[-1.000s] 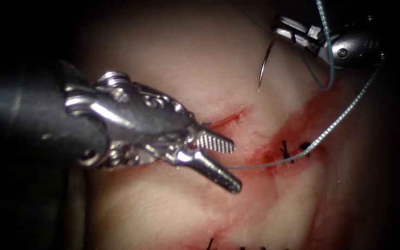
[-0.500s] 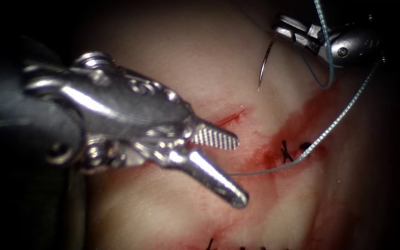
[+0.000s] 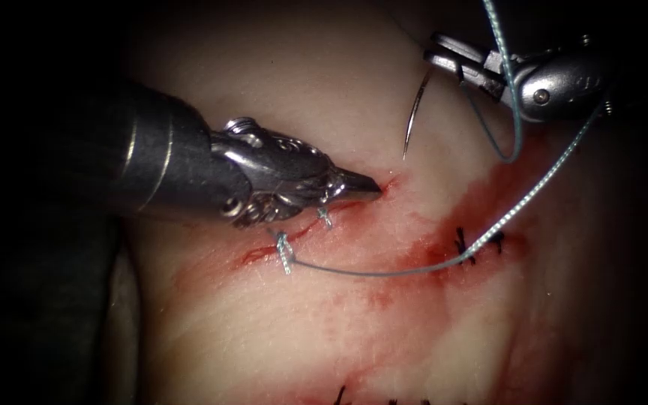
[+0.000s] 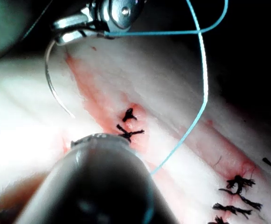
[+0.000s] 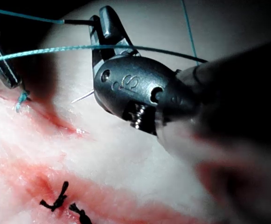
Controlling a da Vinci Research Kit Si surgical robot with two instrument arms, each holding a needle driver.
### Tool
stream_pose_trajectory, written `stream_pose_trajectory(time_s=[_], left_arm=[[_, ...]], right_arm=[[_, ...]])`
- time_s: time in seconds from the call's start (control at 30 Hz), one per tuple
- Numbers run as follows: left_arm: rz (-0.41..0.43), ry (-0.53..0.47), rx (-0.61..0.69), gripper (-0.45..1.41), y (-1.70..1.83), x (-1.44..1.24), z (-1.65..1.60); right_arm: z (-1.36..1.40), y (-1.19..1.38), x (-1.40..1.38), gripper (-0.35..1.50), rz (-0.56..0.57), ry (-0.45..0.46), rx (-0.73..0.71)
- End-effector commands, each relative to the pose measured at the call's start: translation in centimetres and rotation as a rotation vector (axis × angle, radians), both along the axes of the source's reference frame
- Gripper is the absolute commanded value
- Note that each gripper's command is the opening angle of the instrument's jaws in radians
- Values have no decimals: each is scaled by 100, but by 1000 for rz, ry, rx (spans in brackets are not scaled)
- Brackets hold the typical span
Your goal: Wound Closure
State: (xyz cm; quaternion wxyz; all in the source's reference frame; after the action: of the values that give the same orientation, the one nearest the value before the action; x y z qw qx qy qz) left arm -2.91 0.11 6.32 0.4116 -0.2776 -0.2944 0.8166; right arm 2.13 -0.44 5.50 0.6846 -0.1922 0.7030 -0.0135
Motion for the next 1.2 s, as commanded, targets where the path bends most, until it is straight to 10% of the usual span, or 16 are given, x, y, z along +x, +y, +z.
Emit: stream_pose_trajectory(time_s=[0.03,0.2,0.7,1.2], left_arm=[[35,-21,34,-45,-2,-9,8],[96,-54,-19,-45,-13,-28,17],[-44,413,-261,-45,-53,-49,50],[16,548,-333,-45,-79,-57,61]], right_arm=[[2,3,9,-35,0,3,-1],[2,3,9,-35,-1,4,5],[-2,-18,18,-35,-1,6,-105],[33,-33,18,-35,-136,17,-278]])
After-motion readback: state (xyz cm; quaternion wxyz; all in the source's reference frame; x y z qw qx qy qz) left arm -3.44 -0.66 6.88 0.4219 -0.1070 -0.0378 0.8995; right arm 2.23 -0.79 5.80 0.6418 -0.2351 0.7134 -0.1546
